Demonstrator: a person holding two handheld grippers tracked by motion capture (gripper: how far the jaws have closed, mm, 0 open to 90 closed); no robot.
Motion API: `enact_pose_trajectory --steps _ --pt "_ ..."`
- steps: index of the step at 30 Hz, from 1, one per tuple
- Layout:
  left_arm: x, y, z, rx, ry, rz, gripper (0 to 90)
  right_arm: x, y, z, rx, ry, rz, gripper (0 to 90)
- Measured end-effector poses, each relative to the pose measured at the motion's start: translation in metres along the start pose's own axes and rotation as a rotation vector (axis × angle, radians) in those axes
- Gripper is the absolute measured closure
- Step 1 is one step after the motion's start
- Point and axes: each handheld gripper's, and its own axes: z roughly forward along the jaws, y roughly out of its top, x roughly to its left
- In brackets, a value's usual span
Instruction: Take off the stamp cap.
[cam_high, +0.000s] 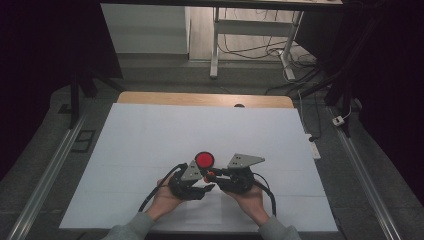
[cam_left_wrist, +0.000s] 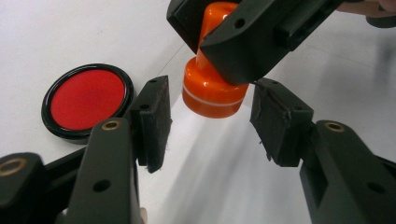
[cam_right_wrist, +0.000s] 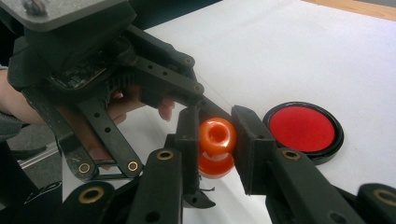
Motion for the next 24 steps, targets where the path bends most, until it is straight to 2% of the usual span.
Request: enact_pose_trajectory --steps 24 --pt "0.0015 -0.0005 0.0006 0.007 -0.004 0.011 62.9 0.0003 0.0001 0.0000 -0.005 0.001 -0.001 72.2"
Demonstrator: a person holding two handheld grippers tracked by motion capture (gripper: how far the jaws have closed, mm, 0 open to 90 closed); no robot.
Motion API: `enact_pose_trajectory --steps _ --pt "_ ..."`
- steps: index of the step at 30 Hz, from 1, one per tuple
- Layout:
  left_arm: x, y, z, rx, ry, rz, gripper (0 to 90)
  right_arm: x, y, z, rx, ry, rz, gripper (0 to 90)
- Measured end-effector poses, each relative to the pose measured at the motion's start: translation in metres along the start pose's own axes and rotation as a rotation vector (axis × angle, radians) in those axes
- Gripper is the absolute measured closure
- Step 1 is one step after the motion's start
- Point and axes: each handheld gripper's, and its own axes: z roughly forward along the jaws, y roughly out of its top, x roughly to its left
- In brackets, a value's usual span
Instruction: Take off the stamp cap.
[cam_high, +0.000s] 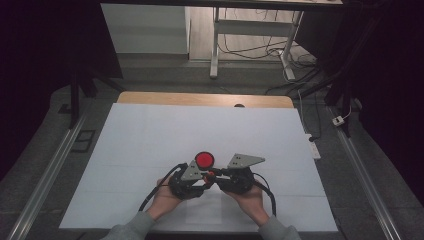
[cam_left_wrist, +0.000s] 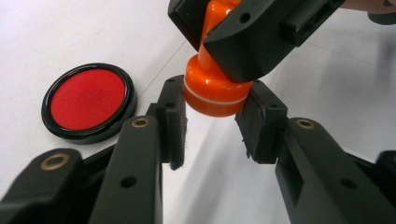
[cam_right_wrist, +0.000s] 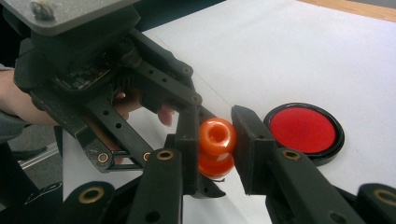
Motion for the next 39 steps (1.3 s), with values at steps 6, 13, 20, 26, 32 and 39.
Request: enact_pose_trajectory --steps 6,13,20,26,32,39 --pt "0.0009 -0.0002 0.0000 0.003 -0.006 -0.003 63.1 0.0003 -0.0002 0.0004 -0.003 -0.003 -0.007 72.2" --pt "0.0016 -0.0003 -0.0003 0.002 -0.013 -0.006 63.7 0.0008 -0.0003 0.0004 -0.006 -0.005 -0.012 72.2" --pt "0.0019 -0.0003 -0.0009 0.004 -0.020 -0.010 64.3 0.0019 0.0000 0.0002 -0.006 -0.007 -0.024 72.4" --pt "0.0017 -0.0005 -0.0008 0.009 -0.018 -0.003 64.6 0.0026 -0.0003 0.0008 -0.004 -0.010 -0.032 72.5" --pt "0.0010 -0.0005 -0.0017 0.005 -0.010 0.006 64.8 0.0037 0.0000 0.0003 -0.015 -0.015 -0.036 72.6" --pt "0.0010 -0.0007 -0.0015 0.006 -0.011 0.006 65.0 0.0045 0.0001 0.0005 -0.013 -0.017 -0.038 72.6"
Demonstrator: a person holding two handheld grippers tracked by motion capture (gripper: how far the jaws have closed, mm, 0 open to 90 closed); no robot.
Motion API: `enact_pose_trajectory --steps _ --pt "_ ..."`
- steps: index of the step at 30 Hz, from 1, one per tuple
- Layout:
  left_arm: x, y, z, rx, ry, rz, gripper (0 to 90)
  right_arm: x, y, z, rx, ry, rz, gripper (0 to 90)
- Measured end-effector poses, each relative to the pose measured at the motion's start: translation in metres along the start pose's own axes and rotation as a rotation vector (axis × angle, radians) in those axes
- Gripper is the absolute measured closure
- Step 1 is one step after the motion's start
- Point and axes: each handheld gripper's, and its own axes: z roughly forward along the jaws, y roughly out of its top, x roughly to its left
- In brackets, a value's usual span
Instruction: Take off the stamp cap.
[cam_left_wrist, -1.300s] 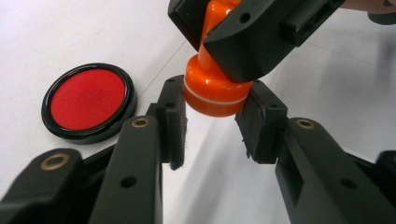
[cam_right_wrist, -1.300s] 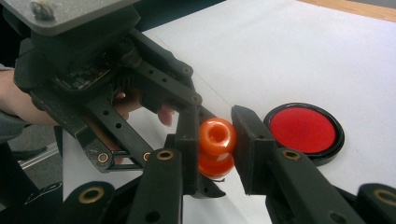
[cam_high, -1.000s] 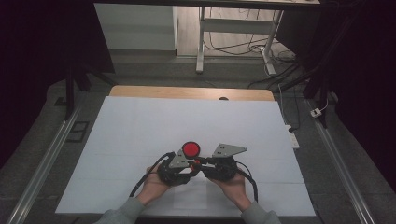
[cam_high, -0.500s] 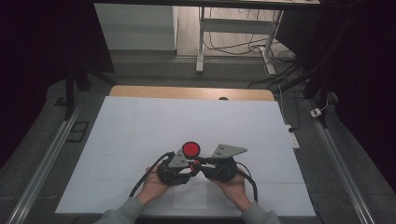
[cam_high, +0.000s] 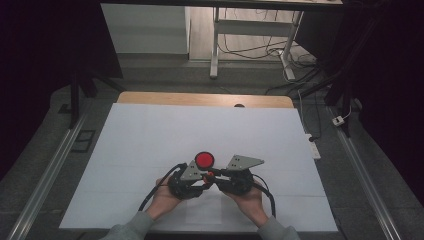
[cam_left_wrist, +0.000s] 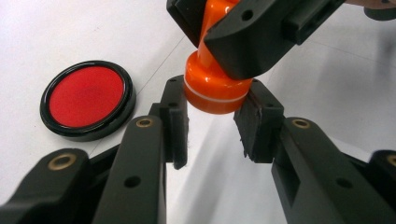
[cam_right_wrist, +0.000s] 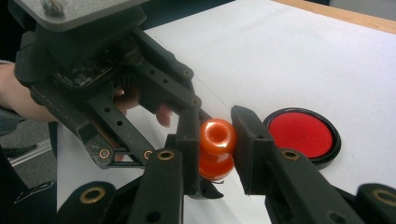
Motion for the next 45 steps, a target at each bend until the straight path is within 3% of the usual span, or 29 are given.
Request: enact_pose_trajectory --steps 45 --pt "-0.0018 -0.0004 -0.0017 -0.005 0.013 0.024 65.3 -0.0003 -0.0015 -0.0018 -0.017 0.003 0.049 72.9"
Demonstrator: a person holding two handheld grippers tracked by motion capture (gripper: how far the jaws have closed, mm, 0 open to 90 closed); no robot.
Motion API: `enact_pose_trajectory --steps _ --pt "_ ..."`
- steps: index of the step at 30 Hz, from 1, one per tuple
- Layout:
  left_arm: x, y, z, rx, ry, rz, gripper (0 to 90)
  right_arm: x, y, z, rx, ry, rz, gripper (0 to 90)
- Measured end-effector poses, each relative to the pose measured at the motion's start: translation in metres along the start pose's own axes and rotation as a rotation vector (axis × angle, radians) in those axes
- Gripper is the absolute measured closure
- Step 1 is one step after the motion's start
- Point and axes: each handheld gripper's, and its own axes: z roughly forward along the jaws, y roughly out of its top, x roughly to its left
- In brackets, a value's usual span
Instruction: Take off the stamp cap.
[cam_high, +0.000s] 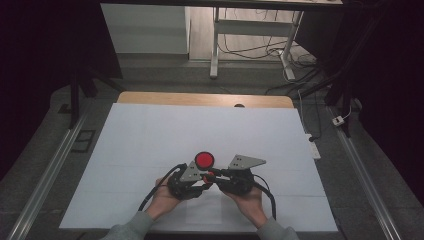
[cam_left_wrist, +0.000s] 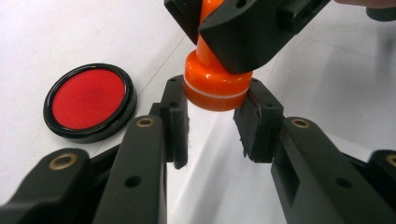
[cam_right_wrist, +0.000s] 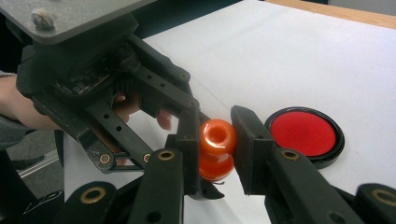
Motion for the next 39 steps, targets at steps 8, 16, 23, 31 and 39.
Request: enact_pose_trajectory --steps 8,16,23,31,39 --pt "-0.001 0.000 -0.001 0.001 0.009 0.007 65.4 0.001 0.000 0.000 -0.011 -0.007 -0.001 72.9" --pt "-0.001 0.000 -0.001 0.002 0.017 0.012 65.5 0.001 -0.001 0.001 -0.015 -0.012 -0.011 73.0" --pt "-0.001 0.000 -0.001 0.009 0.022 0.022 65.6 0.003 -0.002 0.001 -0.019 -0.021 -0.028 73.0" --pt "0.000 -0.007 0.008 0.112 0.066 0.046 65.6 0.002 -0.001 -0.005 -0.072 -0.065 -0.026 73.1" --pt "-0.005 0.003 -0.004 -0.012 0.015 0.009 65.5 -0.014 0.007 -0.030 -0.113 -0.073 -0.004 73.1"
